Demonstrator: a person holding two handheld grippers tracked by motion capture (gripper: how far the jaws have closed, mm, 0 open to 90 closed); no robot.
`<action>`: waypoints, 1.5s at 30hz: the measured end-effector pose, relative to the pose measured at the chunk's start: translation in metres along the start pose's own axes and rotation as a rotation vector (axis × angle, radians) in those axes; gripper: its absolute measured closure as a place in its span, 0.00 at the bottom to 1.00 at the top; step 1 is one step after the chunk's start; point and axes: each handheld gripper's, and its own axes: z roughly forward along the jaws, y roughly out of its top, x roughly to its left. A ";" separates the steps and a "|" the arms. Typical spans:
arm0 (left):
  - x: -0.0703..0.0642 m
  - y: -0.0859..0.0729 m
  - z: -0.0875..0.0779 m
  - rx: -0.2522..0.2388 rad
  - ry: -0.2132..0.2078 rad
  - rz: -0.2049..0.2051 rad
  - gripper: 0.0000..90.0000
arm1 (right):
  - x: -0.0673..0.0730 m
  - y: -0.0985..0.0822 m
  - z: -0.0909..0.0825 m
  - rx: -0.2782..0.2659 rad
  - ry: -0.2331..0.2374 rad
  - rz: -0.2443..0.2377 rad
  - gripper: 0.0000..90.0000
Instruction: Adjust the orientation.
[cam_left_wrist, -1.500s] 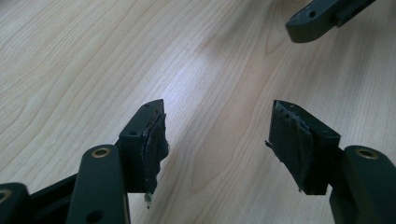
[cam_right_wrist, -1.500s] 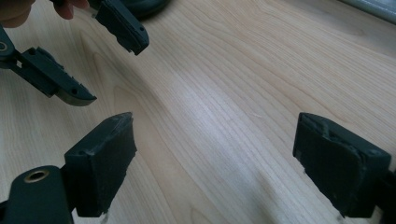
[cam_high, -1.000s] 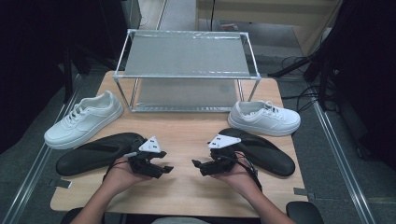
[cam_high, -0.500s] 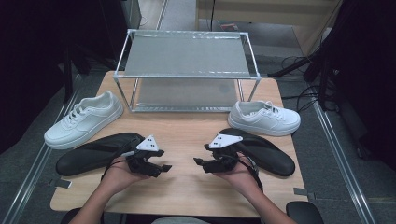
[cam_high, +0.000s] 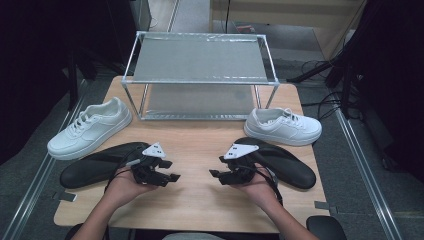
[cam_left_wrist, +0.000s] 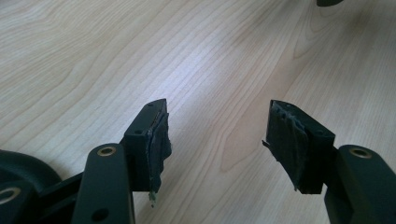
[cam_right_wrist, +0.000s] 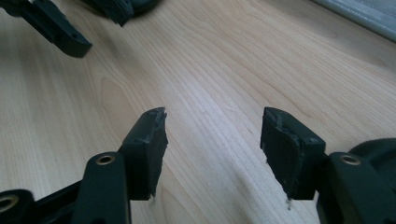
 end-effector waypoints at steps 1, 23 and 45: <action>0.000 0.000 -0.001 -0.002 0.006 0.002 0.44 | 0.000 0.000 0.000 0.007 0.001 -0.005 0.48; 0.014 -0.013 -0.022 -0.001 0.056 -0.009 0.42 | 0.000 0.000 0.005 0.021 0.035 -0.012 0.54; 0.026 -0.041 -0.065 -0.048 0.144 -0.101 0.43 | 0.001 0.009 0.014 0.035 0.057 -0.038 0.51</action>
